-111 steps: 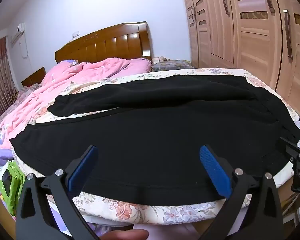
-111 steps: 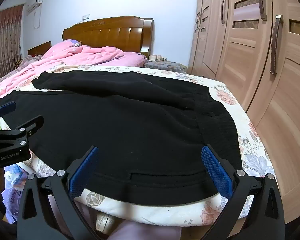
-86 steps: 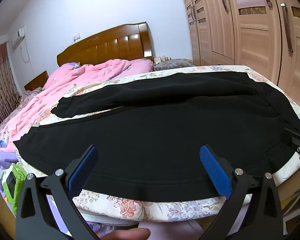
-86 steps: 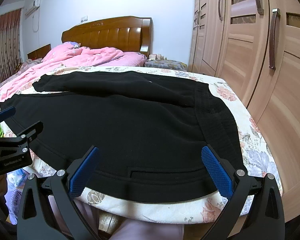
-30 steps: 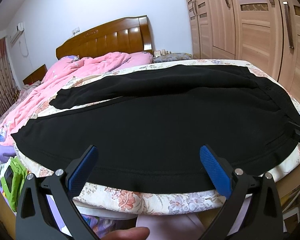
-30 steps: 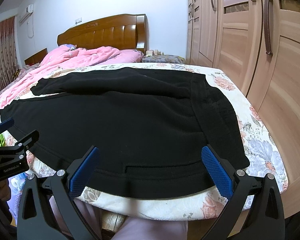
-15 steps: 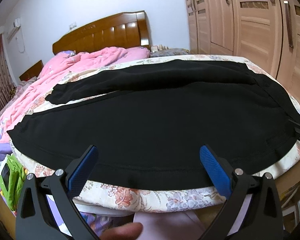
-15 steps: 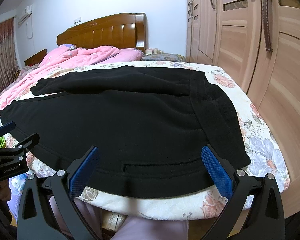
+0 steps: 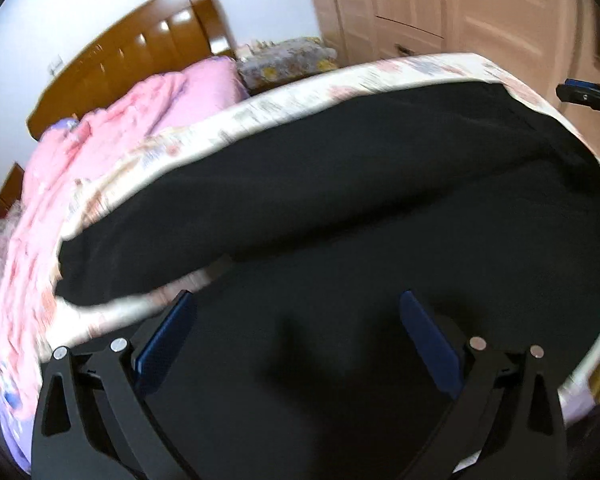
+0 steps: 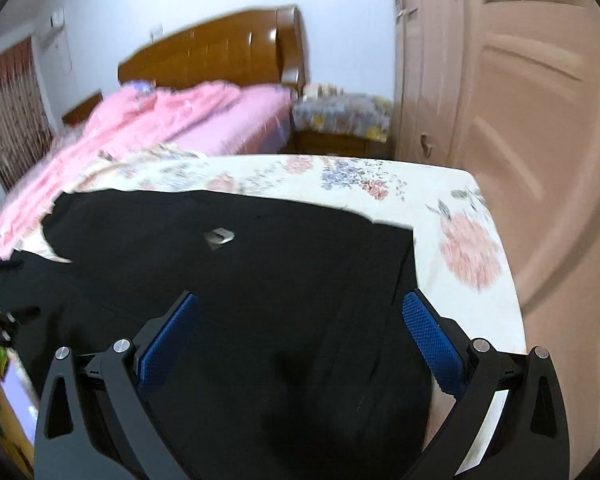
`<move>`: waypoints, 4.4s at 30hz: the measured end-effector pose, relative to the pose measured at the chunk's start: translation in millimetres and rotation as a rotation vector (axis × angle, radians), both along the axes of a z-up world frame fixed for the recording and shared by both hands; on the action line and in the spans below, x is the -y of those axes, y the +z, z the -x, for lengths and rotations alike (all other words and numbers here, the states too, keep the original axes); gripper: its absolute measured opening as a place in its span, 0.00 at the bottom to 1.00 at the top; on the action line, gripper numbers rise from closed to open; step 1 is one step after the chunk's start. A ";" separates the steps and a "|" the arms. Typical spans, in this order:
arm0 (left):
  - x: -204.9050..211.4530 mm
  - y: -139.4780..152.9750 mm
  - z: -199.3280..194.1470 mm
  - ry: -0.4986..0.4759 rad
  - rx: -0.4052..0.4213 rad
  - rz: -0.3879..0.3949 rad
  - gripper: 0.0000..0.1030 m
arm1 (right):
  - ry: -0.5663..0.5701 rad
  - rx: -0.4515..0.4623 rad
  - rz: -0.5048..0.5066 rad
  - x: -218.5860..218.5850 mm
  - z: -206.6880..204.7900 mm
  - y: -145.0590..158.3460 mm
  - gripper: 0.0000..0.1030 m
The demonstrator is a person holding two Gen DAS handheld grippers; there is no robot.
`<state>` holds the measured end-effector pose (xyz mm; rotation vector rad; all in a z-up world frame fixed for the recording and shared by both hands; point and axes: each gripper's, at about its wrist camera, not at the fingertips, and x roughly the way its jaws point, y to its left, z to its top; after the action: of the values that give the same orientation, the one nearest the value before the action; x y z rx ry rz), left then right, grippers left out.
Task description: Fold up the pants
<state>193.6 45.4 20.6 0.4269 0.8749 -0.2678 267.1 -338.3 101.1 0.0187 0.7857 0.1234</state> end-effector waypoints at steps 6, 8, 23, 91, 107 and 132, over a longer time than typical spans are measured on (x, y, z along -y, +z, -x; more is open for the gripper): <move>-7.4 3.8 -77.7 -0.099 -0.058 0.154 0.98 | 0.133 -0.140 0.070 20.2 -109.3 -38.7 0.96; -14.5 -2.6 -104.5 -0.143 -0.173 0.253 0.98 | 0.172 -0.167 0.071 21.3 -126.0 -49.5 0.96; -46.2 -24.1 -261.9 -0.074 -0.277 0.572 0.98 | 0.330 -0.035 0.154 -2.2 -88.4 -39.0 0.09; -129.6 -74.9 139.8 0.096 0.078 0.645 0.95 | -0.139 0.115 -0.610 19.2 292.4 -93.7 0.48; -130.7 -79.0 136.1 0.106 0.071 0.627 0.95 | -0.208 0.095 -0.668 28.0 273.4 -91.9 0.46; -142.3 -56.5 9.6 0.363 -0.138 0.675 0.81 | -0.168 0.077 -0.623 18.5 262.3 -100.6 0.20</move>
<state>184.0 187.6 -35.9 -0.3795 0.9207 -0.2411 4.8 -356.8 0.5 0.6647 0.6408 0.2038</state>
